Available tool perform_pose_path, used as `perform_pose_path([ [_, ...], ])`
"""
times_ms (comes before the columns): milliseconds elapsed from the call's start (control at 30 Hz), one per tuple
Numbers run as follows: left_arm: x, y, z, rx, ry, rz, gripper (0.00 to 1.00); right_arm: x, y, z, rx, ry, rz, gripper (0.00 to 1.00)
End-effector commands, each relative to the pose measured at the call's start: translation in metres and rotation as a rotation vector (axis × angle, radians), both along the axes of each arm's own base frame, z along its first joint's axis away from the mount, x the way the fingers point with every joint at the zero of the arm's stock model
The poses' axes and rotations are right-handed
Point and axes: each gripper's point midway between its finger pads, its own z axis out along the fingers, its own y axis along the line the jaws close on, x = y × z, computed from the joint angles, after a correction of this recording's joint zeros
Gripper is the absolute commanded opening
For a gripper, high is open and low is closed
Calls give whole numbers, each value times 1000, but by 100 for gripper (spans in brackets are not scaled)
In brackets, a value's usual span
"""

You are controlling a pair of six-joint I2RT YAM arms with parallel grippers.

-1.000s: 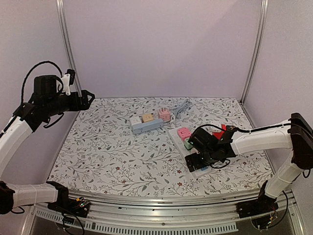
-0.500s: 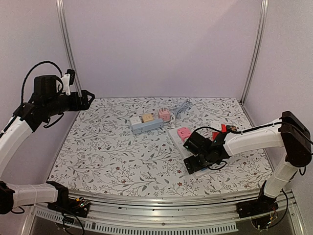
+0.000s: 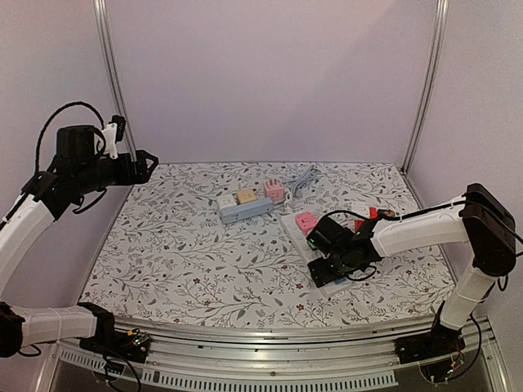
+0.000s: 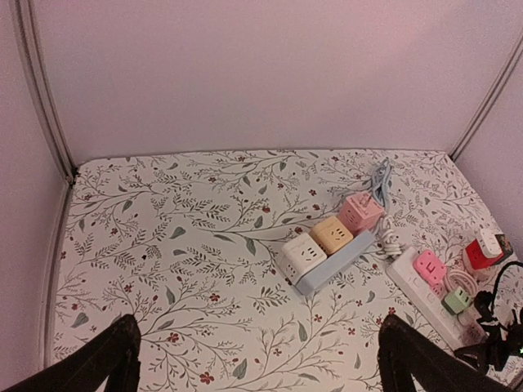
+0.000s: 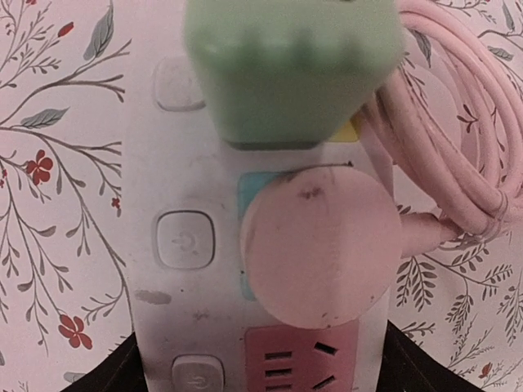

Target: Pull the plug off the socket

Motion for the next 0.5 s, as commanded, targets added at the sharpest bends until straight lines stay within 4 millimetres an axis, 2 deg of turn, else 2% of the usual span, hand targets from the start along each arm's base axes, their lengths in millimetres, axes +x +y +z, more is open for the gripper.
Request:
perform_pose_path([
  [0,-1,4,-2,10,-1,11,100,5,20,0,60,6,49,72],
  [200,0,4,-4,11,6,13,99,-6,30,0,100,18,134,58],
  [467,3,2,-10,10,24,11,100,-34,59,10,132,21,271,56],
])
